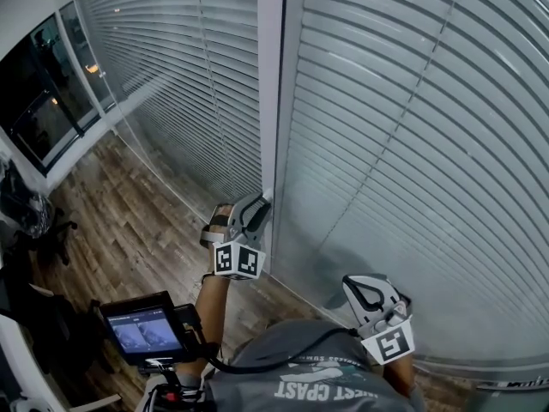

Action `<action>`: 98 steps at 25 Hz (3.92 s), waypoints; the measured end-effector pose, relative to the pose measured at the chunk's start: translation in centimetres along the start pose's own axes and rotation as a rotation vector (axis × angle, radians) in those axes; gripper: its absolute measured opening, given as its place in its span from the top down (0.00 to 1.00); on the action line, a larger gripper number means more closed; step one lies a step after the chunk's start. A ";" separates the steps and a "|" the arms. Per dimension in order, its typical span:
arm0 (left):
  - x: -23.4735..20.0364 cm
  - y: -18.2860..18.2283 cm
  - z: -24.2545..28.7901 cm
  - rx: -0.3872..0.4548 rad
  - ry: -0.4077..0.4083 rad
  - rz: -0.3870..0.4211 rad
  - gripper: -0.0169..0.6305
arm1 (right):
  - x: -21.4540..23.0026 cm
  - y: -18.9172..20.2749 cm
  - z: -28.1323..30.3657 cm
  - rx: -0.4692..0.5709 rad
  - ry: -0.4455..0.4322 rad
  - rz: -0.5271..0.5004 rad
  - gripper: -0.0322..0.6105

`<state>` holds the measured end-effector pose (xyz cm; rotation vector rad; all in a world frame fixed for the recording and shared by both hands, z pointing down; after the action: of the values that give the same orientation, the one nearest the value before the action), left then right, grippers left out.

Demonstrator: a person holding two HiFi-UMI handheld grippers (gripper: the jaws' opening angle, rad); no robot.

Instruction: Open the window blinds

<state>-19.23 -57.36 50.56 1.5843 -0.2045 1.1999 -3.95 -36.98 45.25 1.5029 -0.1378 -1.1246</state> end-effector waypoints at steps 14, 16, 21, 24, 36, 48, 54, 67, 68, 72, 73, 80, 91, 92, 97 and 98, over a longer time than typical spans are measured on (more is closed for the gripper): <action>-0.1 1.8 0.3 0.307 0.105 -1.240 0.78 | -0.6 1.2 0.9 0.015 -0.007 -0.001 0.95; -0.8 1.5 0.5 0.359 0.133 -1.440 0.78 | 0.1 0.5 1.0 0.012 -0.013 -0.002 0.95; -0.4 2.4 1.0 0.433 0.160 -1.679 0.78 | -0.2 1.4 1.7 0.018 -0.021 -0.006 0.95; -0.5 2.2 0.9 0.391 0.136 -1.564 0.78 | -0.3 1.3 1.7 0.022 -0.021 -0.001 0.95; 0.7 1.2 1.5 -0.116 -0.097 0.025 0.78 | -0.8 1.9 1.8 0.016 -0.020 -0.007 0.95; -0.2 2.1 0.9 0.228 0.049 -1.139 0.74 | -1.0 2.1 1.7 0.007 -0.023 0.002 0.95; -0.9 1.8 1.0 0.276 0.050 -1.233 0.78 | -0.8 1.7 2.0 0.014 -0.023 0.003 0.95; 0.4 0.5 1.6 -0.098 -0.095 0.027 0.78 | -0.6 2.0 2.2 0.010 -0.025 0.003 0.95; 0.4 0.7 1.7 -0.080 -0.088 -0.033 0.78 | -0.5 2.0 2.3 0.011 -0.026 0.004 0.95; -0.1 1.6 1.1 0.102 0.001 -0.681 0.77 | -0.6 2.0 2.3 0.011 -0.028 0.007 0.95; -0.3 1.7 0.8 0.162 0.023 -0.869 0.77 | -0.6 2.1 2.3 0.013 -0.027 0.005 0.95; -0.5 1.9 0.7 0.267 0.041 -1.213 0.76 | -0.9 2.2 2.4 0.014 -0.030 0.001 0.95; -0.5 1.2 1.0 0.043 -0.061 -0.489 0.78 | -0.2 2.1 2.1 0.008 -0.029 0.008 0.95; -0.3 1.1 1.1 -0.009 -0.080 -0.332 0.78 | -0.2 2.2 2.2 0.009 -0.031 0.008 0.95; -0.1 0.8 1.4 -0.130 -0.108 0.050 0.78 | -0.2 2.2 2.6 0.013 -0.038 0.005 0.95; -0.1 0.9 1.4 -0.125 -0.107 0.035 0.78 | -0.2 2.3 2.7 0.014 -0.037 0.007 0.95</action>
<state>-19.07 -58.90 51.22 1.5420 -0.3709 1.1078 -4.79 -39.39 47.64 1.4933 -0.1766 -1.1483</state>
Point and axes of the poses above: the fingertips, and each gripper's own axes: z forward along the fingers, x to its right, y out of its underside, the point moved 1 cm from there along -z, backward along the fingers, and after that the axes turned 4 degrees about x, right-handed, at the moved point
